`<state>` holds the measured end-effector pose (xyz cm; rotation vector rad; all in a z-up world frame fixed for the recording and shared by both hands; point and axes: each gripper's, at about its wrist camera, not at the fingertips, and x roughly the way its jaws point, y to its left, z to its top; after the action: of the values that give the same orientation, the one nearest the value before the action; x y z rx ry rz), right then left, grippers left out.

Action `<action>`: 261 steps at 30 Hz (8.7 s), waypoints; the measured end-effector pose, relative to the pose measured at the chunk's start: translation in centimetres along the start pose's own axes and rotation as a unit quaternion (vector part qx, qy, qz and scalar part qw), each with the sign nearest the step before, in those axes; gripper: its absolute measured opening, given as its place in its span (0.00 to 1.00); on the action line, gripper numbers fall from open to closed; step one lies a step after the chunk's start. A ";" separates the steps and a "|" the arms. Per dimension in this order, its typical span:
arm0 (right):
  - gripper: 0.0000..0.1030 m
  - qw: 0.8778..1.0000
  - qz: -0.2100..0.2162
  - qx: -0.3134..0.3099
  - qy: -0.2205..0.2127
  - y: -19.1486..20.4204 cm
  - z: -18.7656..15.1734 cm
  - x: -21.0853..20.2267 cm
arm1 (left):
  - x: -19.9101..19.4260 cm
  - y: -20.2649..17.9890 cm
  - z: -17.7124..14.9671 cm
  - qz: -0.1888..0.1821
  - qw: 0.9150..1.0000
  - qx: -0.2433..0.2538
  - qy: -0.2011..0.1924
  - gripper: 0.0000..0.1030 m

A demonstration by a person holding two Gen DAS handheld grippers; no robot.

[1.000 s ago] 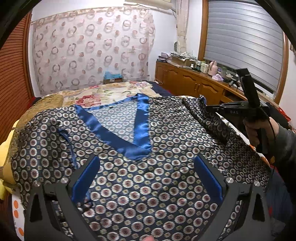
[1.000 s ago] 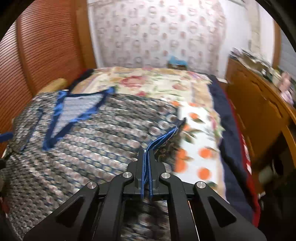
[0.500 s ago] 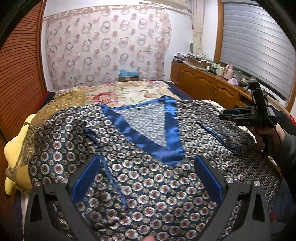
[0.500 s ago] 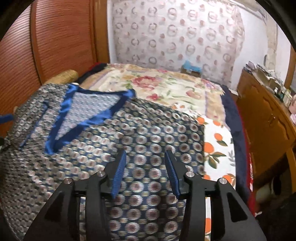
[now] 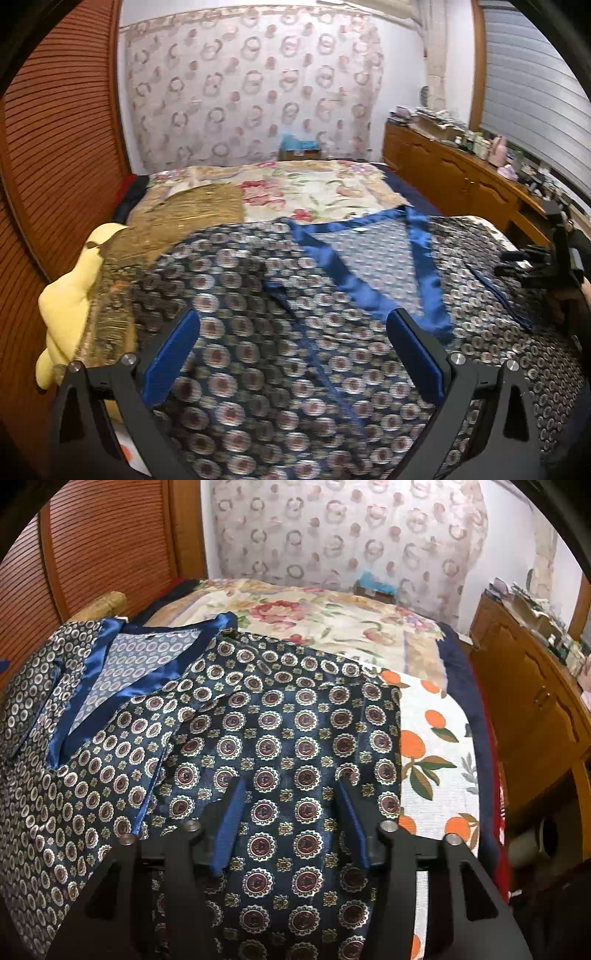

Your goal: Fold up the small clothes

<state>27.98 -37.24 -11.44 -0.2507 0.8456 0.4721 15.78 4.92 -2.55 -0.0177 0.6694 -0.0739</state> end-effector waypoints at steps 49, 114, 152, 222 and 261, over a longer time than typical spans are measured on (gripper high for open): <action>0.72 1.000 -0.005 0.000 0.005 0.1 0.2 0.2 | 3.9 9.2 0.9 0.000 0.996 -0.080 0.031 0.05; 0.20 0.993 -0.007 0.093 -0.069 1.0 -17.6 -20.1 | -17.1 7.8 -14.4 -0.009 0.998 -0.044 -0.033 0.36; 0.63 0.999 -0.023 0.049 0.007 -0.6 -10.2 -8.8 | -3.4 7.0 -12.8 -0.025 0.993 -0.012 0.115 0.55; 0.46 0.990 -0.089 0.110 -0.004 -4.6 -7.4 -8.5 | -1.3 7.2 -3.0 0.013 1.000 0.007 0.027 0.54; 0.00 0.988 -0.037 0.097 -0.111 -2.7 -6.5 -15.6 | -7.4 4.8 -6.8 -0.053 0.998 -0.031 0.005 0.00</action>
<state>16.18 -46.84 -3.53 -0.0487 0.6569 0.3380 6.08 10.29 -3.46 -0.1136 0.6796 -0.1550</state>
